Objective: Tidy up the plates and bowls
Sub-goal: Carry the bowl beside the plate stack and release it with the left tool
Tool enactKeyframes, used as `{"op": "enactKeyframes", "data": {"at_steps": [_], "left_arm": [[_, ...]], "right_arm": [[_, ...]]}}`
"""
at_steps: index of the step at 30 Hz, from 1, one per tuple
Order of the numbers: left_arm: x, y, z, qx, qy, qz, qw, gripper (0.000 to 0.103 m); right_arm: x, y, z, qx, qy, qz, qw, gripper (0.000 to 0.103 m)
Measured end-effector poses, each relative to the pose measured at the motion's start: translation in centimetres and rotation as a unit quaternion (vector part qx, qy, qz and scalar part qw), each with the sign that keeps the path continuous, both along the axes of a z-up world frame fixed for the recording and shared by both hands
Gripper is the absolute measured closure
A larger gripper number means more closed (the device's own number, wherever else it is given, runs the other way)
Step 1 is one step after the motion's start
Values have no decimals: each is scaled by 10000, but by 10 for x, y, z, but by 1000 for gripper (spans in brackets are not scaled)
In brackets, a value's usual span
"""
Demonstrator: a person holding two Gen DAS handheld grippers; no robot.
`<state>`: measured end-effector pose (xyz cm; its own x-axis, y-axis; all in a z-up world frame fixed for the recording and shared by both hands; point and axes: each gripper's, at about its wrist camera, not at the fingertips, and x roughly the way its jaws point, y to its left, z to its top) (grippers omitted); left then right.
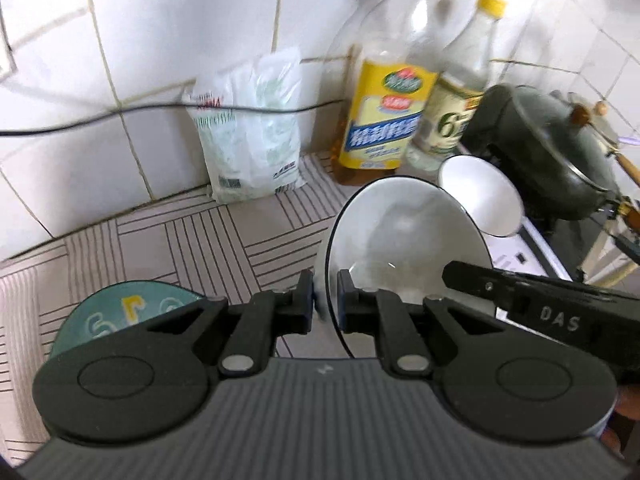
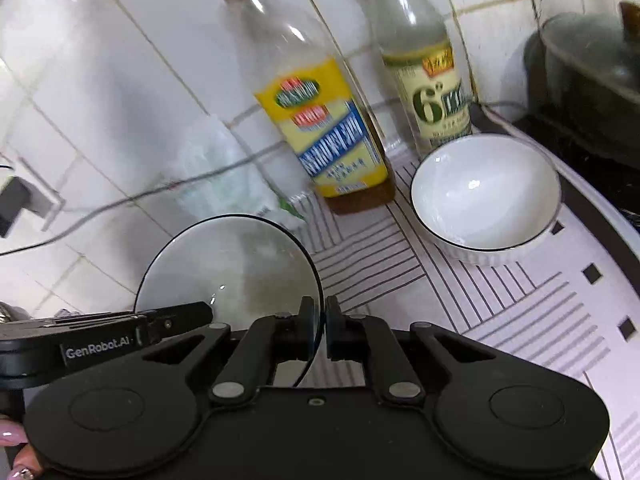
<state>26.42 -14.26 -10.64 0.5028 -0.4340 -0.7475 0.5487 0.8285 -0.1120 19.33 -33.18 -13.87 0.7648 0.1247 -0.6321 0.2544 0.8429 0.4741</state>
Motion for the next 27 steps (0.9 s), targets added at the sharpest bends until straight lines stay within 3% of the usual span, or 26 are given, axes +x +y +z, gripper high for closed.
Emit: {"op": "enactKeyframes", "data": {"at_steps": [5, 12, 19, 27], "left_arm": [[-31, 11, 21, -46, -64, -130, 9999, 93], [-58, 22, 27, 76, 148, -250, 9995, 93], [-77, 23, 9, 236, 431, -42, 9988, 91], [-83, 21, -26, 410, 778, 39, 9961, 91]], "right_arm": [[-39, 9, 28, -66, -314, -9, 9995, 93], [-77, 19, 44, -78, -354, 11, 9993, 93], [-106, 38, 37, -447, -454, -87, 9979, 93], [-119, 52, 5, -775, -342, -218, 9962, 93]]}}
